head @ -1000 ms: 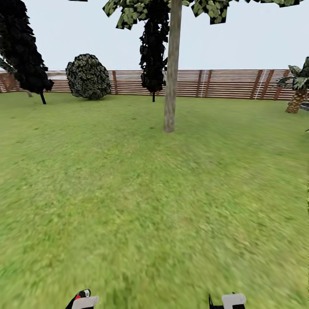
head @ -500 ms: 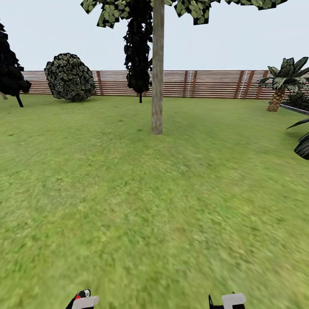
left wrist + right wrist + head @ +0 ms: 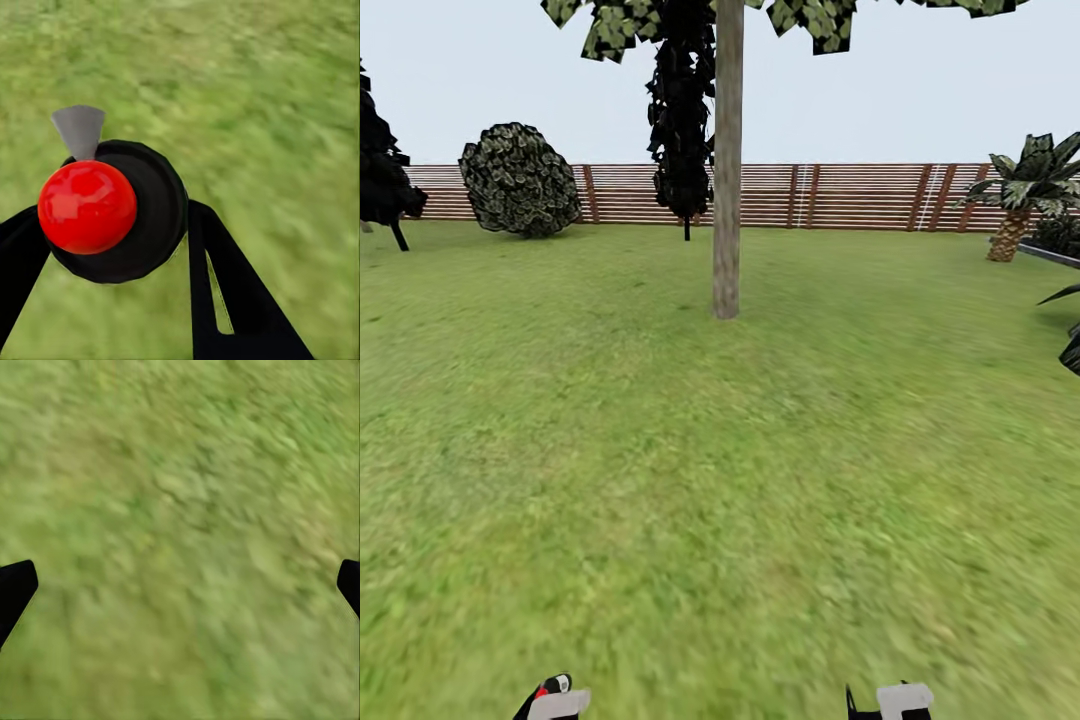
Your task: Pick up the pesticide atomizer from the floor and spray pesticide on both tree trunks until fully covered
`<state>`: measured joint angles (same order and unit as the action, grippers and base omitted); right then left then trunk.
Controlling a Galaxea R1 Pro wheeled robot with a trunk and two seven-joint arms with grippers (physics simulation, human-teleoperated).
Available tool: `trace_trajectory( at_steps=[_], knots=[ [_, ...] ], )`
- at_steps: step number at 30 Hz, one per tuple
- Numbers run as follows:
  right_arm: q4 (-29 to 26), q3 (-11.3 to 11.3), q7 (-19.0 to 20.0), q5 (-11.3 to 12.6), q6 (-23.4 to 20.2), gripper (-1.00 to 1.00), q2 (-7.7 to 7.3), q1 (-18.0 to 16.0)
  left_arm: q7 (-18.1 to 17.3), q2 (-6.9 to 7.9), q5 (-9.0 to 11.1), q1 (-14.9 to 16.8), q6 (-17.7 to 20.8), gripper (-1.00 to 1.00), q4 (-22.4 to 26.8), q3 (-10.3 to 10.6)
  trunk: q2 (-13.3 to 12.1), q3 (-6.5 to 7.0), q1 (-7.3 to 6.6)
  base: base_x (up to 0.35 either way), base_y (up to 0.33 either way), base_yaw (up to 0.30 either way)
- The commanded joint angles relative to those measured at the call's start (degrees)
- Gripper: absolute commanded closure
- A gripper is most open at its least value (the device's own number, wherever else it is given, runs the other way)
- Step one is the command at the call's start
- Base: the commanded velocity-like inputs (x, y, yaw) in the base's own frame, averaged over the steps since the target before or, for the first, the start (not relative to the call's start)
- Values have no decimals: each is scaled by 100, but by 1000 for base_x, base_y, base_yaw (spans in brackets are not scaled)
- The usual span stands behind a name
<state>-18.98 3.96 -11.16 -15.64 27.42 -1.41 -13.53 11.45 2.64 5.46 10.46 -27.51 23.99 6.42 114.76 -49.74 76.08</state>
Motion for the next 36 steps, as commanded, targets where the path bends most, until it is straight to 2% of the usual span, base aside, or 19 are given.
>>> trace_trajectory(
  at_steps=[1, 36],
  knots=[
    [0, 0, 0, 0, 0, -100, 0, 0, -1, 0, -1, 0, 0, 100, 1, 3, 0, 0, 0, 338, 0, 0],
    [9, -9, 0, 0, 0, -100, 0, 0, 1, 0, -1, 0, 8, 100, 1, 0, 0, 0, 0, 338, 0, 0]
  ],
)
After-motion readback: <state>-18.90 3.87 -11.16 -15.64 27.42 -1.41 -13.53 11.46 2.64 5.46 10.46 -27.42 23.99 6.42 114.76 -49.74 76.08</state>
